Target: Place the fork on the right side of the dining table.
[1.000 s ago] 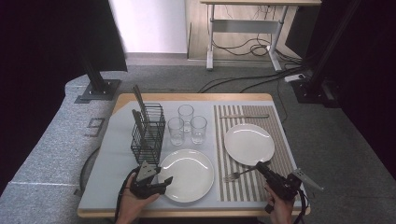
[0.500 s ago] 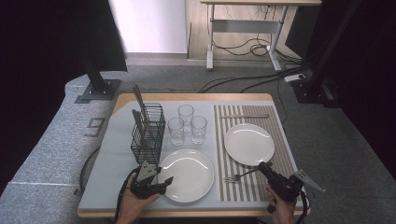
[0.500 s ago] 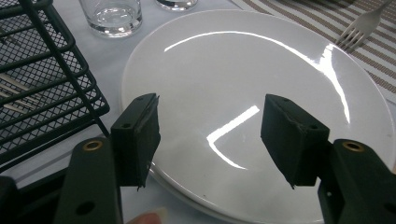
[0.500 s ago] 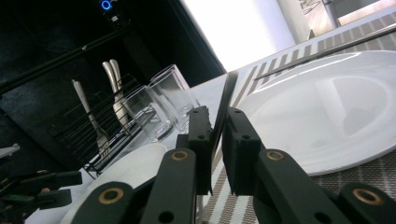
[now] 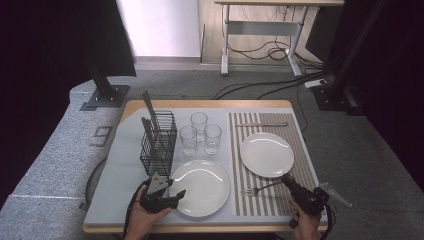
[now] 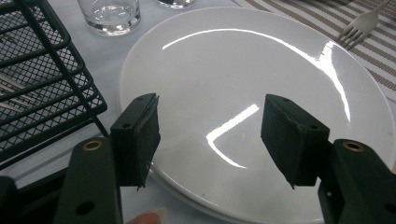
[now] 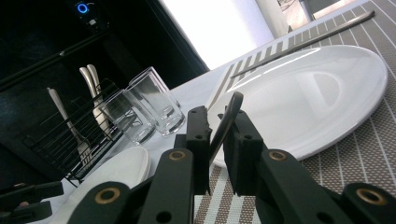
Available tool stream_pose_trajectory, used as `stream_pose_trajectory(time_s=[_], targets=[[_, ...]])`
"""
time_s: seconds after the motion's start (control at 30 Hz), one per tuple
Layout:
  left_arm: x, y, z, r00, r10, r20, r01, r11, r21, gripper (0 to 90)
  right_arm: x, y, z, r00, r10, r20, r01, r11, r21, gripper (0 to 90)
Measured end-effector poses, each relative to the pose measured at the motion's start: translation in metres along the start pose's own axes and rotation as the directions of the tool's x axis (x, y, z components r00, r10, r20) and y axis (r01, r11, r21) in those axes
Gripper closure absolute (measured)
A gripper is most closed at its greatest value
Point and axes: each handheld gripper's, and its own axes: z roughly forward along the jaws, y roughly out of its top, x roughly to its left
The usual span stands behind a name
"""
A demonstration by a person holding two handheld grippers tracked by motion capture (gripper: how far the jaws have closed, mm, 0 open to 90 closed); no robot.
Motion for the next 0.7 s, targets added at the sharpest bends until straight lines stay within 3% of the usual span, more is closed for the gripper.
stream_pose_trajectory(time_s=[0.3, 0.7], targets=[[-0.0002, -0.0001, 0.0002, 1.0000, 0.002, 0.000, -0.002, 1.0000, 0.003, 37.0, 0.0001, -0.0015, -0.0002, 0.9988, 0.007, 0.048, -0.007, 1.000, 0.007, 78.8], [-0.0014, 0.0003, 0.0010, 1.0000, 0.007, 0.002, -0.007, 0.9999, 0.007, 36.9, -0.0007, -0.0071, -0.0040, 0.9981, 0.020, 0.058, -0.021, 1.000, 0.018, 77.8]])
